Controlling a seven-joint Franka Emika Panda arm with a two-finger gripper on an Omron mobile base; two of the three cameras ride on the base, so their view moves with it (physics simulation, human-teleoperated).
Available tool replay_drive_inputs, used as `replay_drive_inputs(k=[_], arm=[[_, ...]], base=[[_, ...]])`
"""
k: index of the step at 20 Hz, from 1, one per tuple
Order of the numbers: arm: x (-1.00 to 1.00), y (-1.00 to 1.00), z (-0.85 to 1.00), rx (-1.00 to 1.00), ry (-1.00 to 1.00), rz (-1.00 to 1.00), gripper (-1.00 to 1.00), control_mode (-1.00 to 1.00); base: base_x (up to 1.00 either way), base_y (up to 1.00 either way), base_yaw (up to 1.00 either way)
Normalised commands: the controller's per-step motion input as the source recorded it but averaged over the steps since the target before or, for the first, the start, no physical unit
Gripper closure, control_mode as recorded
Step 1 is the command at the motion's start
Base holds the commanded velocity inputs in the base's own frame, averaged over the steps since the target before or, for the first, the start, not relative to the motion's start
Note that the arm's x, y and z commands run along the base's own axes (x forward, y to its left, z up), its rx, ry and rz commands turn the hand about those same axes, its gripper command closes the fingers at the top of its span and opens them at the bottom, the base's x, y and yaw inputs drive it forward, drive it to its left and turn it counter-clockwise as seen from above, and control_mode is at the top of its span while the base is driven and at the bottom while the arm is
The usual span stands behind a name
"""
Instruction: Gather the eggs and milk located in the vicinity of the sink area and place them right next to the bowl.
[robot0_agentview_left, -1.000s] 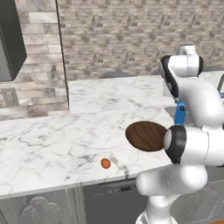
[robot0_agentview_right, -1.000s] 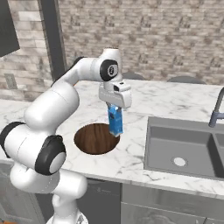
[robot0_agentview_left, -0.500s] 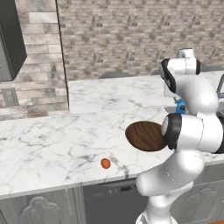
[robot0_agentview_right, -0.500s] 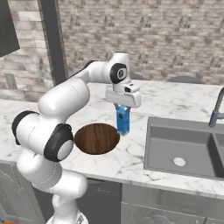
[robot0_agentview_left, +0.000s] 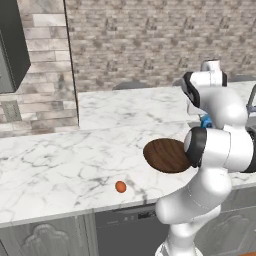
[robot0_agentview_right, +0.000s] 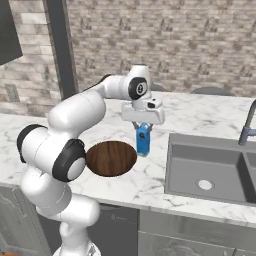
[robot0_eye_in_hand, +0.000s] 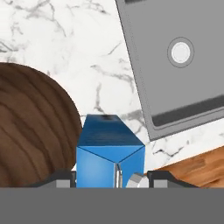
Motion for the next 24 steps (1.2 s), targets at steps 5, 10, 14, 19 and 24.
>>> replay_drive_inputs(k=[5,10,14,19,24], arm=[[0.0,-0.02,-0.15,0.0,0.0,0.13,1.0,-1.0],[0.1,-0.03,-0.23,0.02,0.0,0.12,1.0,-1.0],[0.01,0.0,-0.24,0.02,0.0,0.05,1.0,-1.0],[0.0,0.0,-0.17,0.0,0.04,0.0,1.0,-1.0],[0.07,-0.07,-0.31,0.0,0.0,0.0,1.0,-1.0]], base=[[0.0,0.0,0.0],[0.0,0.0,0.0],[0.0,0.0,0.0],[0.0,0.0,0.0],[0.0,0.0,0.0]])
